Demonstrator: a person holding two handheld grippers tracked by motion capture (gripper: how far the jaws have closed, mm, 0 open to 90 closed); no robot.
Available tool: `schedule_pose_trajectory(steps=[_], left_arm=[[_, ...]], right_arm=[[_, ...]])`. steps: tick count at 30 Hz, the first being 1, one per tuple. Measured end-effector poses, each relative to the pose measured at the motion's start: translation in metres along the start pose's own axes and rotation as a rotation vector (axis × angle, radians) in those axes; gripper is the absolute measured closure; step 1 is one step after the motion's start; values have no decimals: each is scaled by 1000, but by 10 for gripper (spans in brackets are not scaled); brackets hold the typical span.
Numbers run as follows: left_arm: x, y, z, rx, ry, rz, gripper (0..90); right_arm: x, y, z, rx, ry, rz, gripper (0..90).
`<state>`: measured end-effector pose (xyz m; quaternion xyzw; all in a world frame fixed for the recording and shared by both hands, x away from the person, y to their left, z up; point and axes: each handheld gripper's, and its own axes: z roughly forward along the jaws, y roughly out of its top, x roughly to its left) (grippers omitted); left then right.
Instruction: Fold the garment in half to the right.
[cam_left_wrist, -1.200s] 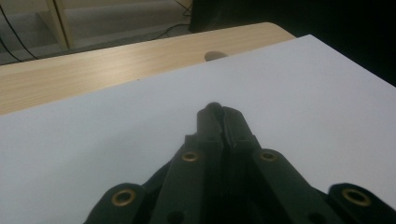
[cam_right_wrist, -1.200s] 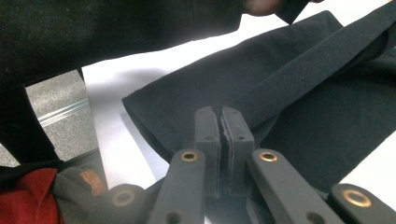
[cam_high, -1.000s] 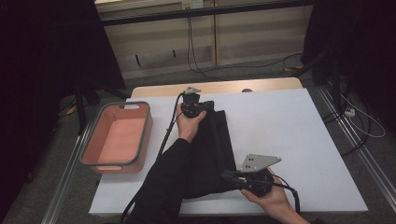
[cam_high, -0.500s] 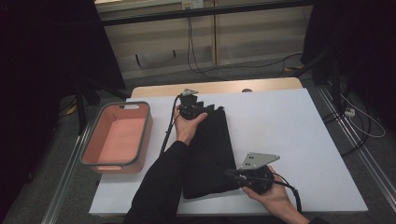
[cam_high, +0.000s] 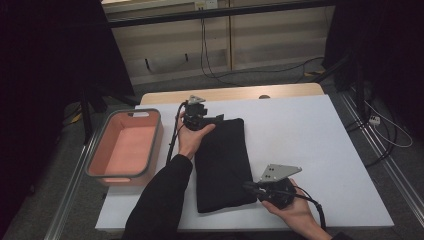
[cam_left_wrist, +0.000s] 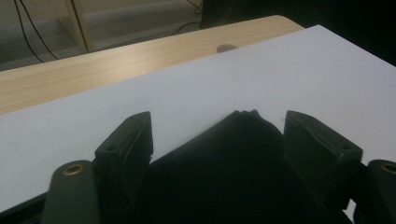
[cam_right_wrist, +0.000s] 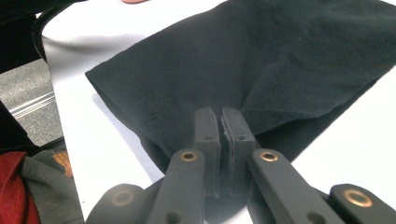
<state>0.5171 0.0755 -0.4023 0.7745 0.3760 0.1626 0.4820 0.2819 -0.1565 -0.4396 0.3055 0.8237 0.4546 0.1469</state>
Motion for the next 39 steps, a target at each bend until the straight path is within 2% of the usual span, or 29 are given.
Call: schedule_pose_trajectory(steps=[5,10,11,13,16,18,20,22,23,24,28,30,35,39], left_arm=[[1,-9,-15,-10,17,3,218],[0,-14,-26,-21,11,10,193],[-1,-17,-32,-25,8,14,189],[-4,-20,-37,-31,5,-5,192],[-7,-22,-42,-30,10,12,195],[-11,-26,-50,-35,-6,33,191],[-12,-27,-51,-44,-9,30,184],[-14,-31,-55,-33,-20,46,180],[-16,-34,-59,-33,-23,62,178],[-16,-36,-60,-31,-27,63,178],[-17,-41,-63,-21,-26,69,171],[-19,-45,-68,-18,-32,88,162],[-21,-50,-76,-8,-26,110,141],[-21,-55,-83,-7,-32,106,113]], right_arm=[[-2,-4,-2,2,-6,18,862],[-3,-8,-5,3,-9,32,860],[-3,-9,-7,7,-12,30,861],[-3,-11,-8,12,-13,34,859],[-4,-14,-8,26,-17,46,853],[-4,-16,-8,34,-19,54,842],[-5,-17,-9,35,-20,60,821],[-6,-18,-9,37,-22,64,801],[-7,-19,-10,41,-28,82,736],[-8,-20,-10,43,-34,90,711],[-11,-22,-12,44,-51,113,665],[-12,-23,-15,40,-63,124,627],[-13,-23,-19,19,-72,125,594],[-13,-19,-16,-5,-60,113,558]])
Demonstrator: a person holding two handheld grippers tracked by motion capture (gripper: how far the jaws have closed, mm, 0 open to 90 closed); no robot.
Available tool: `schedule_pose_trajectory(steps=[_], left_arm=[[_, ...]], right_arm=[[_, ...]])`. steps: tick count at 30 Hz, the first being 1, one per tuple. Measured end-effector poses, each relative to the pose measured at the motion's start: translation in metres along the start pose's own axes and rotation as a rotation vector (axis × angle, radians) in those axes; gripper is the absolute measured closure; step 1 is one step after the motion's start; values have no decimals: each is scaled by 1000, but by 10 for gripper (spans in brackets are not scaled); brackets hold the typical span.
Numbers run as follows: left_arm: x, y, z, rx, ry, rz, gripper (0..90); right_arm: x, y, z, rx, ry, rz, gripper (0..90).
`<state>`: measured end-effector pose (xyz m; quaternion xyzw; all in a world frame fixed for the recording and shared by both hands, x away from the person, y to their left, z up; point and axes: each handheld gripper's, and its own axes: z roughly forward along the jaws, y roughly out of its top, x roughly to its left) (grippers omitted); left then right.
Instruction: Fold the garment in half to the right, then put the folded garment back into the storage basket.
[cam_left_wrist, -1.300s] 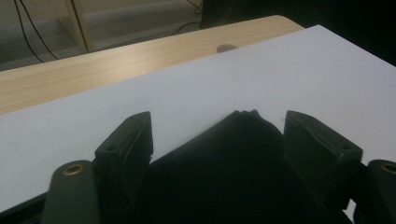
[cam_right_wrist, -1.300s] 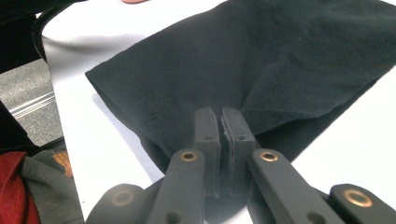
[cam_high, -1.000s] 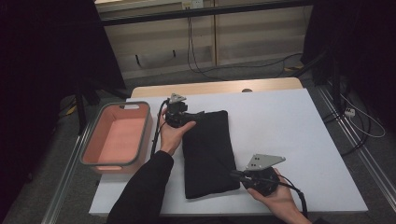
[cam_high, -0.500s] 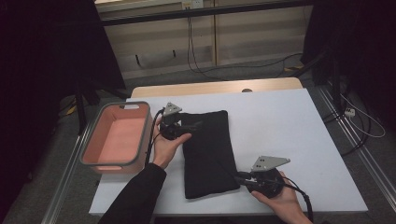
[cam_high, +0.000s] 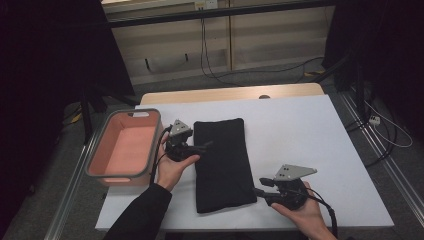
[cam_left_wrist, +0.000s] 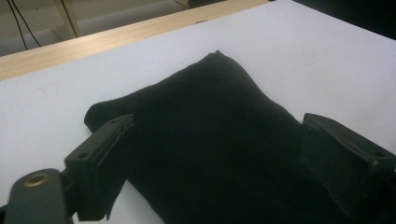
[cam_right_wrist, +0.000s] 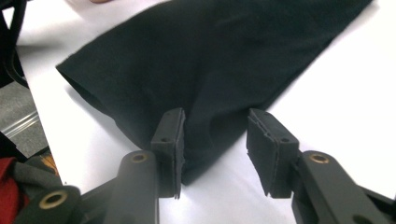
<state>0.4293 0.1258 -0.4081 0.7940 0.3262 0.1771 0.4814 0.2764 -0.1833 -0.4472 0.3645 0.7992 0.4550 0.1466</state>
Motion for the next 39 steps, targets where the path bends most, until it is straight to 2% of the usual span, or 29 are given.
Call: schedule_pose_trajectory(steps=[5,6,12,14,15,17,22,24,31,35,36,39], left_arm=[[0,-10,-5,-3,-20,14,96],[0,-12,-4,17,-28,5,85],[-8,-18,-10,15,-51,20,65],[-10,-20,-13,21,-55,27,42],[-10,-20,-13,21,-55,27,41],[-14,-25,-19,16,-42,58,40],[-21,-34,-28,4,-40,78,44],[-22,-35,-29,6,-31,77,44],[-21,-45,-42,1,-24,34,44],[-22,-49,-47,-4,-31,41,44],[-23,-50,-50,-2,-19,37,44],[-24,-51,-52,-3,-17,36,46]], right_arm=[[0,2,2,-36,14,-9,520],[0,3,3,-43,20,-16,511],[4,4,6,-38,56,-37,463],[4,4,9,-14,76,-41,446],[4,3,10,-13,77,-42,446],[5,4,10,-16,84,-47,425],[7,5,10,-22,96,-57,374],[8,6,12,-17,96,-66,348],[12,11,18,-1,121,-79,291],[15,15,23,-3,138,-94,275],[17,17,27,3,151,-104,276],[19,17,31,16,158,-109,285]])
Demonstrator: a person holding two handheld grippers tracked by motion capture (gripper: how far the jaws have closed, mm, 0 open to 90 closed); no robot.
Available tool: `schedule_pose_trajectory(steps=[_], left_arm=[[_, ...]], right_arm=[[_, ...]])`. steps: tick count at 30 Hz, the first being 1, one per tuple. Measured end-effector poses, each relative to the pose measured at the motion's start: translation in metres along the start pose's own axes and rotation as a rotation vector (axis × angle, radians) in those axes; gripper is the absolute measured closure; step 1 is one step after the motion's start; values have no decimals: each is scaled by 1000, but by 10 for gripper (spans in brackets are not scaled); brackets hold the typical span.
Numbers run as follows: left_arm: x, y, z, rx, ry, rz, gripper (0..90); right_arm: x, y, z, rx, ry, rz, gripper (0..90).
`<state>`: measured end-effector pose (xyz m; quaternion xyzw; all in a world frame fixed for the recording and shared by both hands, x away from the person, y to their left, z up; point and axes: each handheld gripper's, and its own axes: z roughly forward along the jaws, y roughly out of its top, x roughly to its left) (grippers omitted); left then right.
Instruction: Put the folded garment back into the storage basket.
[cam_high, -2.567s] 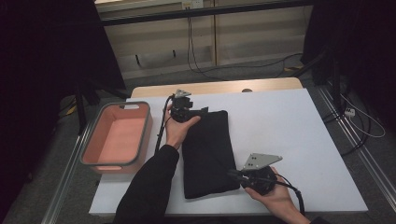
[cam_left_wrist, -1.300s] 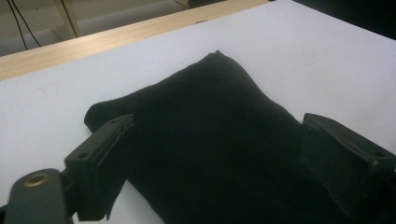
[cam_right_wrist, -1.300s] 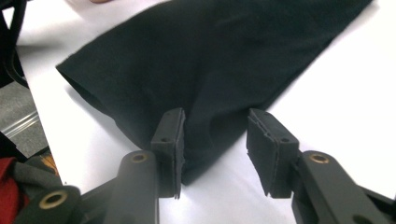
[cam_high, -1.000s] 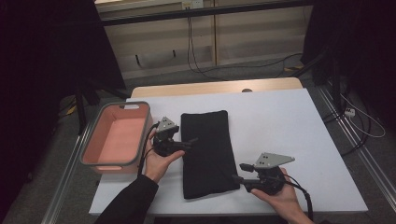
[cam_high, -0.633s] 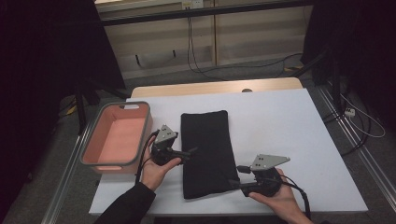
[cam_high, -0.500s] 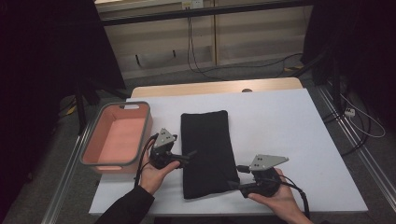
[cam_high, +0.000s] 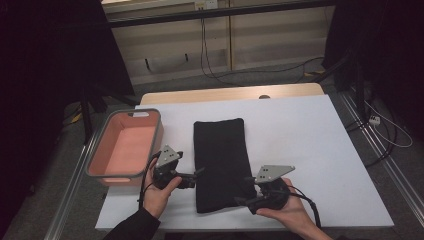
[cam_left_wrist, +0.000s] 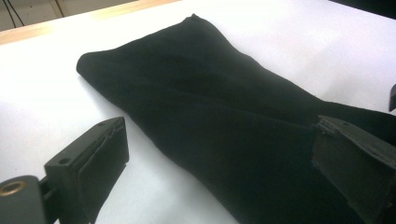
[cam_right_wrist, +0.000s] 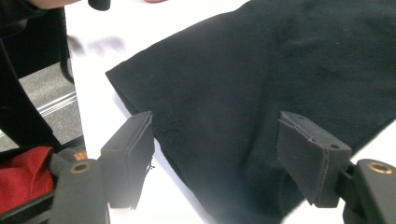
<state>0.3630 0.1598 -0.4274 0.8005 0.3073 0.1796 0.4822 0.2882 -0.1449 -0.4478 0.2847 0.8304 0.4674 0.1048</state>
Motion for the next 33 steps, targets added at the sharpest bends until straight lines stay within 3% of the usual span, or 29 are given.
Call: schedule_pose_trajectory(steps=[8,13,16,18,19,23,27,33], left_arm=[[-3,-10,-10,13,19,-2,49],[-4,-13,-17,7,30,4,50],[-5,-12,-14,8,44,14,52],[-6,-12,-14,-5,28,24,51],[-6,-12,-13,-18,19,28,51],[-5,-12,-10,0,25,24,51],[-6,-13,-8,2,27,29,52],[-5,-13,-7,14,30,31,52]], right_arm=[[6,1,2,8,11,-40,331],[11,4,8,24,41,-72,365],[15,8,14,32,56,-102,387],[16,9,17,40,61,-119,399],[20,12,22,52,60,-150,431],[21,14,29,69,66,-169,449],[19,17,41,121,59,-201,473],[24,16,43,145,73,-240,495]])
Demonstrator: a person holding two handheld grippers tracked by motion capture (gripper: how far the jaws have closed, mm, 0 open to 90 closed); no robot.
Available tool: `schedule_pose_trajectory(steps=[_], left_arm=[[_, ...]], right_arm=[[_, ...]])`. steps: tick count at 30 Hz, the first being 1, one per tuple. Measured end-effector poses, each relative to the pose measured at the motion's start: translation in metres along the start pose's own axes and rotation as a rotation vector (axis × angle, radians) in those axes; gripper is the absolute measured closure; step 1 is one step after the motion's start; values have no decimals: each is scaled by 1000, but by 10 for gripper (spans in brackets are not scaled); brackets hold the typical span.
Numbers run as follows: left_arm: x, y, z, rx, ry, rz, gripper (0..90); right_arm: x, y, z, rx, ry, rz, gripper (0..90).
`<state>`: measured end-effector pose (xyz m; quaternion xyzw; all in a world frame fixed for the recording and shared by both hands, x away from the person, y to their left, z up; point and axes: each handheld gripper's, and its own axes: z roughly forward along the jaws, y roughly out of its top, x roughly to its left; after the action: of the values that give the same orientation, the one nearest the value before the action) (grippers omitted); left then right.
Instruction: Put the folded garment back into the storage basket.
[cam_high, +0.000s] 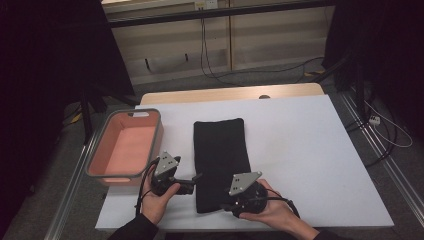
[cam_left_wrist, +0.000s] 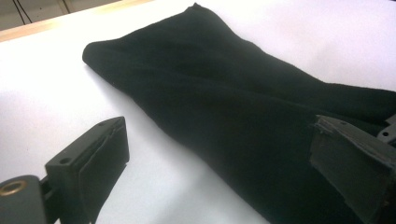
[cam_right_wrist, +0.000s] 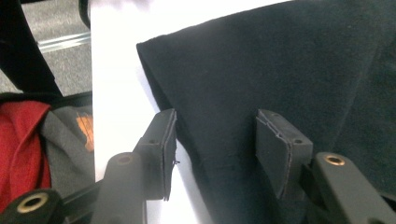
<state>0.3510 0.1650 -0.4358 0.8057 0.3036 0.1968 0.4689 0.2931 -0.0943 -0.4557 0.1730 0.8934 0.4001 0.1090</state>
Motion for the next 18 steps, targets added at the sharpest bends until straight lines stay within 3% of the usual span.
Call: schedule_pose_trajectory(steps=[4,13,18], left_arm=[[-1,0,1,2,0,5,52],[1,-1,2,10,14,-9,51],[1,-1,2,10,12,-5,51]], right_arm=[[0,-3,6,60,3,-4,487],[1,-6,12,71,7,-10,395],[1,-5,11,86,-30,-39,398]])
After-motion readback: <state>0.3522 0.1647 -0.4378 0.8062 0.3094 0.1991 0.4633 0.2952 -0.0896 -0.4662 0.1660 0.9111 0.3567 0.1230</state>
